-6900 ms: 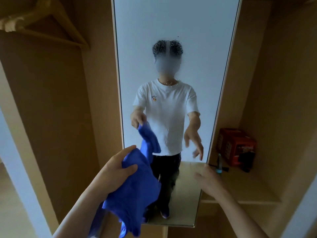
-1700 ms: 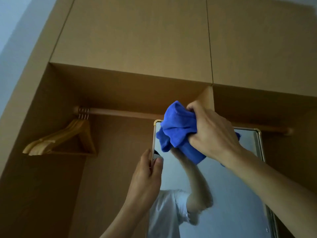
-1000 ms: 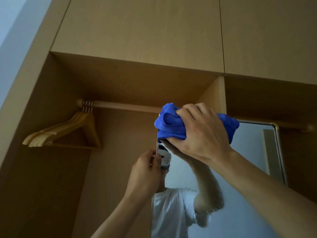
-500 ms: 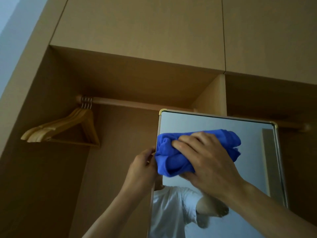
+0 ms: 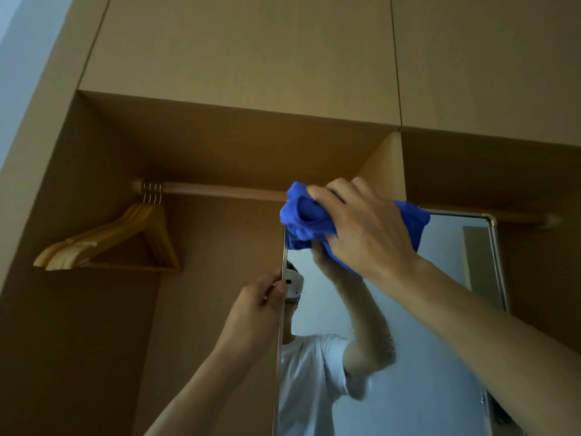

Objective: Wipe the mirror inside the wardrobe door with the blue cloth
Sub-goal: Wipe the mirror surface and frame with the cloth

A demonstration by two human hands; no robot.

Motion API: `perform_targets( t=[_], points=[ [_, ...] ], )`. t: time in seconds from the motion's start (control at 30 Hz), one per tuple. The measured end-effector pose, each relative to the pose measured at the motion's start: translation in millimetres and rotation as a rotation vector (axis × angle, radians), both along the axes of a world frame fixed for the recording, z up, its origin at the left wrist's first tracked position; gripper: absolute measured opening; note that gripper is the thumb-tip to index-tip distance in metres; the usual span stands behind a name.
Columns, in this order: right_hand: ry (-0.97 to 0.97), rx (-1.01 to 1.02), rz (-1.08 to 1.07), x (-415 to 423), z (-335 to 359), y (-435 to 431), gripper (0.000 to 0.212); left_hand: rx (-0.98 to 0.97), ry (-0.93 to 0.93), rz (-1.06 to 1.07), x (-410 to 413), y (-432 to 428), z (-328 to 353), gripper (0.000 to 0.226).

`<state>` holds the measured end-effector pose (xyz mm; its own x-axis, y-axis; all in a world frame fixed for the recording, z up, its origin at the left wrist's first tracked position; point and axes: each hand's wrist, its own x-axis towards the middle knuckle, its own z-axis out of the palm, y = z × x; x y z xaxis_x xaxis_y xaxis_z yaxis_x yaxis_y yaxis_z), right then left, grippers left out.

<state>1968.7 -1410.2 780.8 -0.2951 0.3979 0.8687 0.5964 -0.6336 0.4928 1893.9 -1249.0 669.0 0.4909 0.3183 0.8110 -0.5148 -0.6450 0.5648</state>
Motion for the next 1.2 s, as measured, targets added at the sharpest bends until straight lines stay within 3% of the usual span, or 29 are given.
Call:
perform_targets(
  t=[0.37, 0.6, 0.9, 1.0, 1.2],
  points=[
    [-0.053, -0.247, -0.008, 20, -48, -31, 0.063, -0.024, -0.073, 0.072, 12, -5, -10, 0.025],
    [0.015, -0.025, -0.002, 30, 16, -58, 0.047, -0.044, -0.143, 0.044, 21, -3, -14, 0.038],
    [0.030, -0.194, 0.060, 47, -57, -71, 0.062, -0.092, -0.182, 0.108, 26, -7, -19, 0.039],
    [-0.020, -0.229, 0.046, 51, -56, -77, 0.056, -0.111, -0.173, 0.115, 26, -11, -22, 0.035],
    [0.025, -0.030, 0.009, 58, 0, -93, 0.044, -0.068, -0.167, 0.218, 20, -21, -20, 0.035]
  ],
)
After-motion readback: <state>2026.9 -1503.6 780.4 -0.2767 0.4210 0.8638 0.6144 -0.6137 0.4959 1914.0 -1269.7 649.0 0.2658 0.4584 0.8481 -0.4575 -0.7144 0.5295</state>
